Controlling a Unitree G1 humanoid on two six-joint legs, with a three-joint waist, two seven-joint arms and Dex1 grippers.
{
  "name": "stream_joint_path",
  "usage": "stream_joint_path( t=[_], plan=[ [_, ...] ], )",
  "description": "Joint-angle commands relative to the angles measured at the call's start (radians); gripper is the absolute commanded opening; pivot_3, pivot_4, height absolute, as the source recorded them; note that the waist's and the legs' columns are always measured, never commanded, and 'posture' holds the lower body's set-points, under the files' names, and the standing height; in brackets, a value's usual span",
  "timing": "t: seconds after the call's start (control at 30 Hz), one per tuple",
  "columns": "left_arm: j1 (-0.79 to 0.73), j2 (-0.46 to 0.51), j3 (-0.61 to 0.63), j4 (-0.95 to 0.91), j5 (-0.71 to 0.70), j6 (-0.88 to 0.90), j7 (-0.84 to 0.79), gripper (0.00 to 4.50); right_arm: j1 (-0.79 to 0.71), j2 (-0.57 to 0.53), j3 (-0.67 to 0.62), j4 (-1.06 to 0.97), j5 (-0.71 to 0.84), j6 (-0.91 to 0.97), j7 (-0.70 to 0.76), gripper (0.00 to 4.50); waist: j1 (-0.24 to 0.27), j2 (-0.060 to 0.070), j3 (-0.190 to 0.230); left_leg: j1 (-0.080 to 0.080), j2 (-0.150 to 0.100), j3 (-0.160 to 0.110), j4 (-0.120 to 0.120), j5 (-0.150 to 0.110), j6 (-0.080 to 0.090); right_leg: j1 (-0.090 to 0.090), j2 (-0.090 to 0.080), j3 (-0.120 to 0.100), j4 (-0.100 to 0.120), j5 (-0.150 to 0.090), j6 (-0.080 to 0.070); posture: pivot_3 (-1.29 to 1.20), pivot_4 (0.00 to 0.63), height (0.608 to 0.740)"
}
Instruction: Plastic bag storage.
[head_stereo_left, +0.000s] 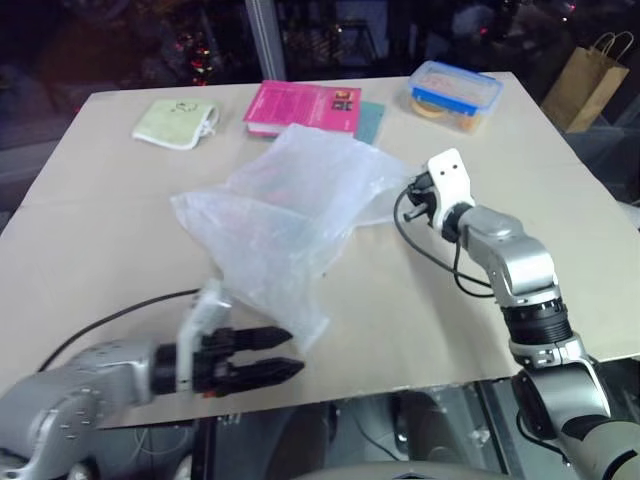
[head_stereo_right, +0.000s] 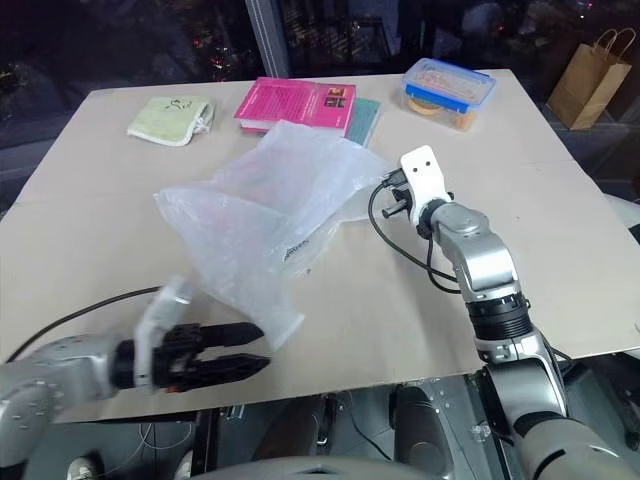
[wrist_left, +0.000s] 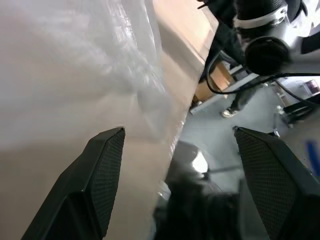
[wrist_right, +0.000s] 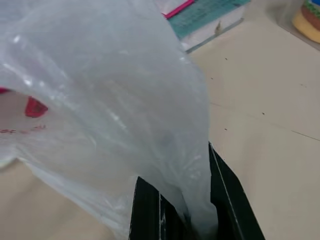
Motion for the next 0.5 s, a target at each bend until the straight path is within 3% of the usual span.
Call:
stream_joint_path(
  t=[0.03,0.23,0.27,0.33,0.5],
  plan=[
    [-0.065,-0.077,-0.091,-0.013,0.094,-0.073,0.117,3.66,-0.009,-0.015,-0.021,-0.054,0.0,0.013,0.001,0.0,-0.002,-0.001,0.0,0.0,0.0,0.0,0.001,0.0,0.0,0.0,0.0,0.0,0.0,0.0,0.0,0.0,0.15,0.74],
    [-0.179,-0.259,-0.164,0.084,0.184,-0.138,0.277,3.66,-0.008,-0.021,-0.021,-0.066,0.0,0.03,-0.002,0.0,-0.001,-0.001,0.0,0.0,0.0,0.0,0.001,0.0,0.0,0.0,0.001,-0.001,0.001,0.002,0.002,0.0,0.15,0.74],
    [-0.181,-0.275,-0.16,0.09,0.186,-0.147,0.283,3.14,-0.008,-0.021,-0.021,-0.067,0.0,0.031,-0.002,0.0,-0.002,-0.001,0.0,-0.001,0.0,0.0,0.001,0.0,0.0,0.0,0.001,-0.001,0.0,0.002,0.002,0.0,0.15,0.74],
    [-0.174,-0.298,-0.161,0.095,0.199,-0.177,0.29,2.55,-0.005,-0.024,-0.022,-0.068,-0.001,0.032,-0.001,0.0,-0.003,-0.001,0.0,-0.001,0.0,0.0,0.001,0.0,0.0,0.0,0.001,0.0,0.0,0.002,0.002,0.0,0.15,0.74],
    [-0.089,-0.264,-0.086,0.073,0.158,-0.202,0.233,0.08,-0.014,-0.028,-0.018,-0.04,-0.004,0.019,0.004,0.0,-0.005,-0.001,0.0,-0.001,0.0,0.0,0.001,0.0,0.0,0.0,0.001,0.0,0.0,0.002,0.002,0.0,0.15,0.74]
  ],
)
